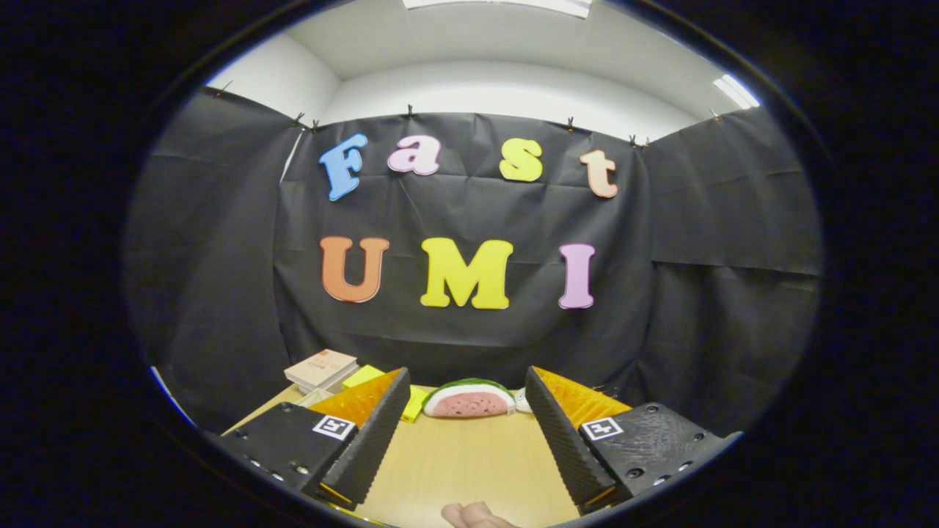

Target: Open the storage box then place both shoes into the box .Put the left shoe in first, then the right shoe, with the right side of both shoes facing outward in a uniform manner.

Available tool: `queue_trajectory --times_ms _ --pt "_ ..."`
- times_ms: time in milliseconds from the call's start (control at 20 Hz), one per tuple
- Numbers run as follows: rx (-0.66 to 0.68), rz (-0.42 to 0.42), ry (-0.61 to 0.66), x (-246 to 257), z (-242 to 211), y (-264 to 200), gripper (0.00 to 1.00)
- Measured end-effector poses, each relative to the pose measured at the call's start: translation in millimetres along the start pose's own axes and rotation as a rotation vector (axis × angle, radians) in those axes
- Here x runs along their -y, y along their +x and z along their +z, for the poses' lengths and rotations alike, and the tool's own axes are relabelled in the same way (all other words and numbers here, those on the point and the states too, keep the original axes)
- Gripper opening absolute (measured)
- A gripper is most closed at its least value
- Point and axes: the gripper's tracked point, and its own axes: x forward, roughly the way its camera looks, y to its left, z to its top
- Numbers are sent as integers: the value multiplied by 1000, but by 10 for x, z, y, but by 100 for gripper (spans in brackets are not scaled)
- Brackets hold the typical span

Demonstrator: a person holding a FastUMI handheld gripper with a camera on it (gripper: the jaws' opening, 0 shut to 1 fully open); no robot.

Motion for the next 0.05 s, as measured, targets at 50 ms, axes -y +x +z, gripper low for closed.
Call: queue_trajectory --times_ms 50 --pt "-6 -1 6 -24 -10 15 96"
